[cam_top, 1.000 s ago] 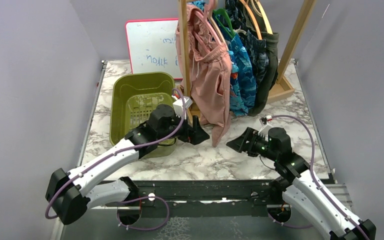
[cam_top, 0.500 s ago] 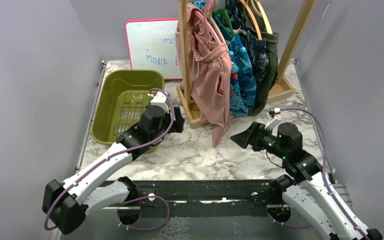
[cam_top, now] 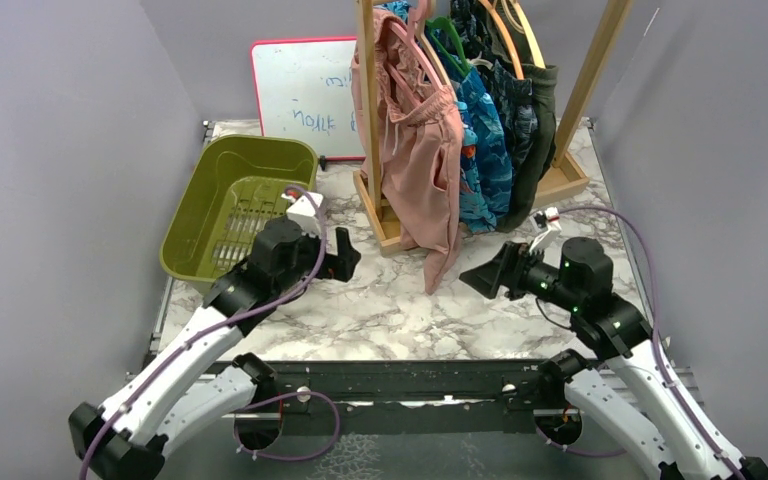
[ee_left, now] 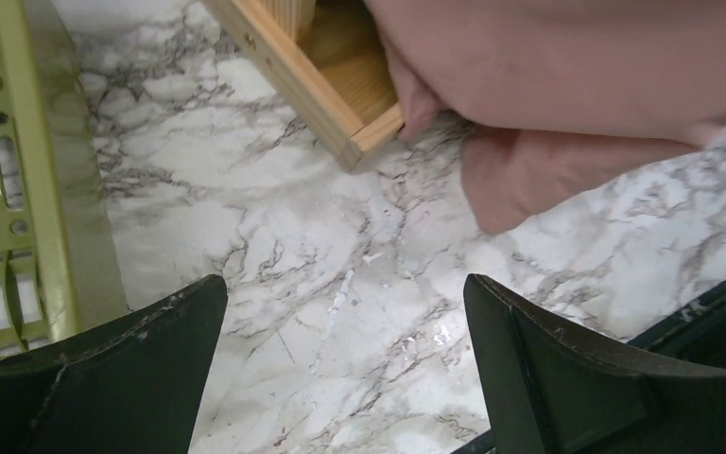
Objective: Remove the shorts from the hanger
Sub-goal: Move the basket to the center of the board.
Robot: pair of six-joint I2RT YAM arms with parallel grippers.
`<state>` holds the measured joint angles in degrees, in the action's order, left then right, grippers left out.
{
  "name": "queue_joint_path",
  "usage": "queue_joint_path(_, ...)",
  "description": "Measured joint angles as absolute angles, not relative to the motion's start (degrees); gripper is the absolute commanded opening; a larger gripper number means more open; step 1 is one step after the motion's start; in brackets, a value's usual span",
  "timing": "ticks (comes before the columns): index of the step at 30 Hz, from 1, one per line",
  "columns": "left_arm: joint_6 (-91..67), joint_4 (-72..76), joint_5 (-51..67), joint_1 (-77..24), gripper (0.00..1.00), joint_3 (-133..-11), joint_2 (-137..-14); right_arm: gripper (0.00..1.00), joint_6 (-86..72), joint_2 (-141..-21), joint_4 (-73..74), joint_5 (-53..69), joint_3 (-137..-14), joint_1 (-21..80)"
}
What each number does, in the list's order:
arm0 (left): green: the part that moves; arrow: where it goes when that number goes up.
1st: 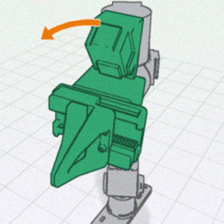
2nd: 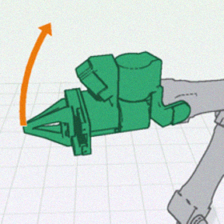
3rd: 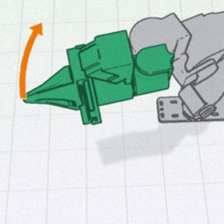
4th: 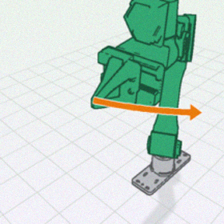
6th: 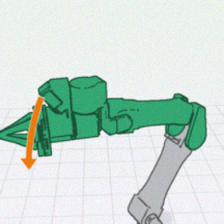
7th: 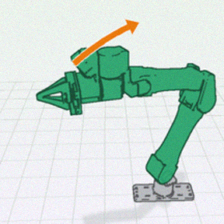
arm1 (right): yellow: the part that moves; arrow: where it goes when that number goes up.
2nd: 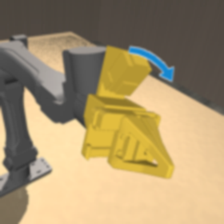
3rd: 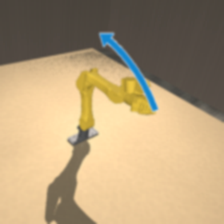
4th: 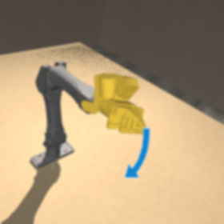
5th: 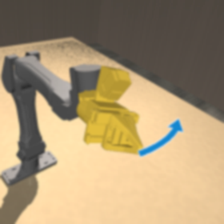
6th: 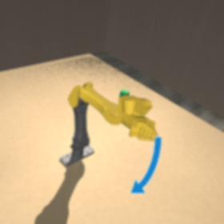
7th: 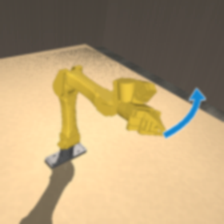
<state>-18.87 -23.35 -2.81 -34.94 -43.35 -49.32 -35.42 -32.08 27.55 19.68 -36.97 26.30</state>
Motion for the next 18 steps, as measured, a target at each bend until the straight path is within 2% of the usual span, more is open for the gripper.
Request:
queue_joint_path(8,-18.2,-22.0,-1.1,-34.9,0.99,-39.2,-34.5,0.7,-29.4,-38.6,26.1,26.7,-50.7,26.3)
queue_joint_path(18,-19.4,-22.9,0.0,-34.9,0.99,-34.1,-31.6,0.68,-21.6,-54.3,26.5,24.0,-75.0,26.3)
